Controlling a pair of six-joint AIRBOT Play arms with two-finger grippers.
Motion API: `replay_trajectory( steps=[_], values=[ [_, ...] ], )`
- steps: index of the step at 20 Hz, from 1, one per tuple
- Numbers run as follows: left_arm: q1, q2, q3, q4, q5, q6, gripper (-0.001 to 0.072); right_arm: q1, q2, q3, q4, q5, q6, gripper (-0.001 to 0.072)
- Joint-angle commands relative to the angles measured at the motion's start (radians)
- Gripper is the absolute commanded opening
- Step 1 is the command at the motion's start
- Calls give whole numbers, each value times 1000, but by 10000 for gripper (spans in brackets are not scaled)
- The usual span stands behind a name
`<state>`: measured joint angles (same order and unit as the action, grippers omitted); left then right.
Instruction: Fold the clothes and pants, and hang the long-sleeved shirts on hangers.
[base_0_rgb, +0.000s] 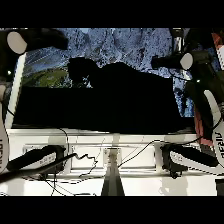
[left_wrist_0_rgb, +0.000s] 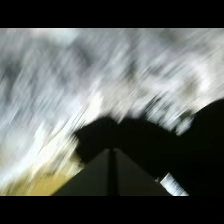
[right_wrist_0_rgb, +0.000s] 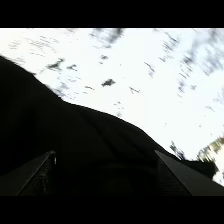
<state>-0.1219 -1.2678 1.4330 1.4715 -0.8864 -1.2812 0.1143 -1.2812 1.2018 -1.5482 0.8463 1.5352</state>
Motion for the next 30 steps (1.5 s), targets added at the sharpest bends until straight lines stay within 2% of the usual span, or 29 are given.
replay_trajectory(
  steps=[1,2,4,5,6,7,9,15,16,19,22,25,30],
  values=[
    [170,-49,-37,50,-194,-31,10,-91,-1,0,0,70,0,687],
    [228,-68,-73,-20,-222,-15,9,-110,-1,0,0,77,-1,688],
    [319,-112,-158,-255,-259,66,12,-136,-1,0,1,79,-2,687],
    [345,-137,-196,-339,-259,96,111,-142,-1,0,1,78,-2,688],
    [357,-169,-225,-409,-258,100,489,-146,-1,0,2,77,-2,687],
    [356,-210,-236,-451,-259,102,623,-147,-1,0,1,77,-2,687],
    [320,-291,-236,-478,-235,145,603,-146,-1,0,2,77,-2,687],
    [212,-411,-236,-594,32,144,602,-146,-1,0,2,77,-2,688],
    [200,-415,-236,-612,79,144,562,-146,-1,0,3,77,-2,687],
    [170,-421,-236,-620,216,142,336,-146,-1,0,3,77,-2,688],
    [164,-420,-226,-620,254,142,5,-147,-1,0,-2,77,-5,687],
    [180,-394,-146,-555,187,145,10,-147,-1,0,-29,77,-11,687],
    [187,-196,26,-291,142,145,11,-147,-1,0,-56,76,-11,687]
  ],
)
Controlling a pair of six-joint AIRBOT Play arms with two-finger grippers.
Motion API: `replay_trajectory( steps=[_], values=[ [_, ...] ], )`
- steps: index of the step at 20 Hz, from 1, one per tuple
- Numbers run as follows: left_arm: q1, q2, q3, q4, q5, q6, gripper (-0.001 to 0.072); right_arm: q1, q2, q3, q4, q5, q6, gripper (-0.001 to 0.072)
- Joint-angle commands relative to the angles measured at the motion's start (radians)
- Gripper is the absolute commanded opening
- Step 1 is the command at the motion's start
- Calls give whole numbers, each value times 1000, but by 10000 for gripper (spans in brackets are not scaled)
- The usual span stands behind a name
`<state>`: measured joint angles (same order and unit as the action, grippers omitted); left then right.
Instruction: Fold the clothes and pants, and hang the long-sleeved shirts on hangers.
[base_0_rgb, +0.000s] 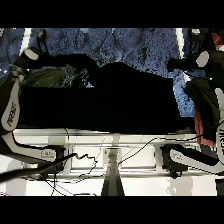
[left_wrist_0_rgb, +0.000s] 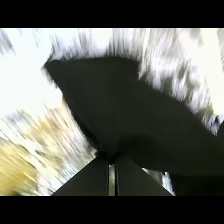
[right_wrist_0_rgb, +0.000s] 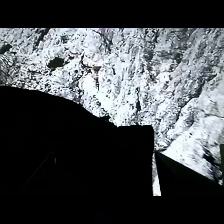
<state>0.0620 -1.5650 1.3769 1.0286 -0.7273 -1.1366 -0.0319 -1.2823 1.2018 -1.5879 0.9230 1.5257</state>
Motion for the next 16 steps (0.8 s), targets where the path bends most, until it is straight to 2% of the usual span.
replay_trajectory(
  steps=[1,4,8,12,14,15,16],
  values=[
    [3,154,100,199,-17,0,11,-1,0,0,-16,0,-1,687],
    [3,313,106,385,-48,0,10,-1,0,0,-16,0,-1,687],
    [3,422,106,568,-246,0,10,-1,0,0,-16,0,-1,687],
    [3,381,105,580,-540,1,10,-1,0,0,-13,0,0,687],
    [3,307,105,580,-579,25,10,-1,0,0,-12,0,0,678],
    [3,262,105,580,-562,57,10,-1,-1,0,-12,3,0,563],
    [3,209,105,580,-512,68,10,-1,-2,0,-12,8,-1,364]
  ],
)
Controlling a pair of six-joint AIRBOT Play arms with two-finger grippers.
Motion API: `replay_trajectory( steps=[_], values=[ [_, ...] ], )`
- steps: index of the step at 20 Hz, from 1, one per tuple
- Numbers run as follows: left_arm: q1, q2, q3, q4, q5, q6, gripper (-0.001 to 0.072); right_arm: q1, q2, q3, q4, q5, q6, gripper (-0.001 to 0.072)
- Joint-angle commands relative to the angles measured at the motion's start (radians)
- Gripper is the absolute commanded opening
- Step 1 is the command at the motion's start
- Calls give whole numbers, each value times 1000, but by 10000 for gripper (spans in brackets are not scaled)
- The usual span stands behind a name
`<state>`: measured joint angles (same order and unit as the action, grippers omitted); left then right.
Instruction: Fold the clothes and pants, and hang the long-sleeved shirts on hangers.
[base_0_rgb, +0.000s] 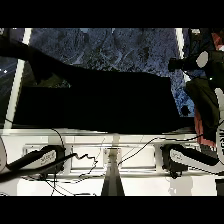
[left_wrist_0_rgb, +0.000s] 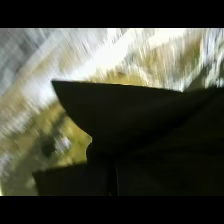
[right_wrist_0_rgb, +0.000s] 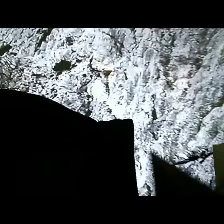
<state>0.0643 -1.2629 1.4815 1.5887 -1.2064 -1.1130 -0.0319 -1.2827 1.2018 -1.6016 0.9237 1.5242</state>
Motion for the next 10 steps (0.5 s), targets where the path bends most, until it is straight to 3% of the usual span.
replay_trajectory(
  steps=[1,5,6,8,9,10],
  values=[
    [3,-149,1,21,36,43,10,-1,-4,0,1,8,1,248],
    [12,-314,1,62,203,42,24,-1,-21,0,-3,7,0,247],
    [17,-340,1,81,211,30,106,-1,-26,0,-3,5,0,247],
    [31,-369,1,121,222,-87,637,-1,-35,0,-2,-1,0,247],
    [44,-373,1,147,223,-178,707,-1,-40,0,-2,-2,0,247],
    [60,-372,1,164,221,-254,705,-1,-46,0,-2,-3,0,247]
  ],
)
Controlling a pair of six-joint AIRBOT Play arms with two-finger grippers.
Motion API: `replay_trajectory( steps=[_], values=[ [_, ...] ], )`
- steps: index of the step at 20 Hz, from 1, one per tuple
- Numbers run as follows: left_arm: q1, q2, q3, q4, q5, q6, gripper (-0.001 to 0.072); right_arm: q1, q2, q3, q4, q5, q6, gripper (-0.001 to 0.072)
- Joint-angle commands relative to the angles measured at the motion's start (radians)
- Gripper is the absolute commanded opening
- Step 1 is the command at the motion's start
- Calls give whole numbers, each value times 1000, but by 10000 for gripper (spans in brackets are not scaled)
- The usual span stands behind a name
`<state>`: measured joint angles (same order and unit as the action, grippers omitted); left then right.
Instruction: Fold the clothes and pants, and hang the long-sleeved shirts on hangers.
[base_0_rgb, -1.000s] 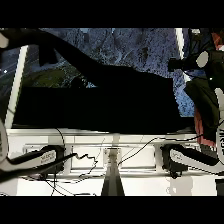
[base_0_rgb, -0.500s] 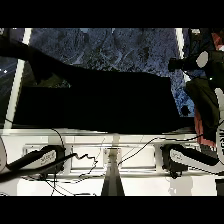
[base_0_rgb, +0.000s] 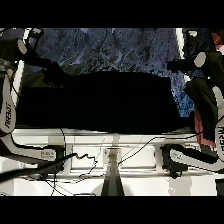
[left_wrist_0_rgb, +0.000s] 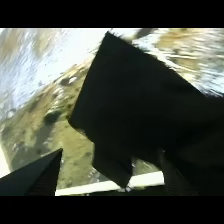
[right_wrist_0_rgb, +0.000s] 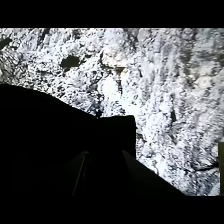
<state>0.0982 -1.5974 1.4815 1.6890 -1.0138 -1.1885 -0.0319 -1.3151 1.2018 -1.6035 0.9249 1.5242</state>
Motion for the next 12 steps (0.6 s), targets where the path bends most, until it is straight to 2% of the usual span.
replay_trajectory(
  steps=[1,4,6,7,8,9,12],
  values=[
    [48,-37,1,69,21,-248,704,-1,-19,0,0,-5,0,247],
    [132,-37,1,63,-68,-313,698,-1,-30,0,1,-9,0,247],
    [193,-40,1,33,-167,-303,619,-1,-32,0,1,-9,0,247],
    [224,-44,0,-10,-205,-269,554,-1,-32,0,1,-10,0,247],
    [251,-49,0,-85,-235,-218,523,-1,-32,0,1,-10,0,247],
    [272,-57,0,-188,-256,-130,484,-1,-32,0,1,-10,0,247],
    [270,-85,-5,-378,-262,140,484,-1,-32,0,3,-12,0,247]
  ],
)
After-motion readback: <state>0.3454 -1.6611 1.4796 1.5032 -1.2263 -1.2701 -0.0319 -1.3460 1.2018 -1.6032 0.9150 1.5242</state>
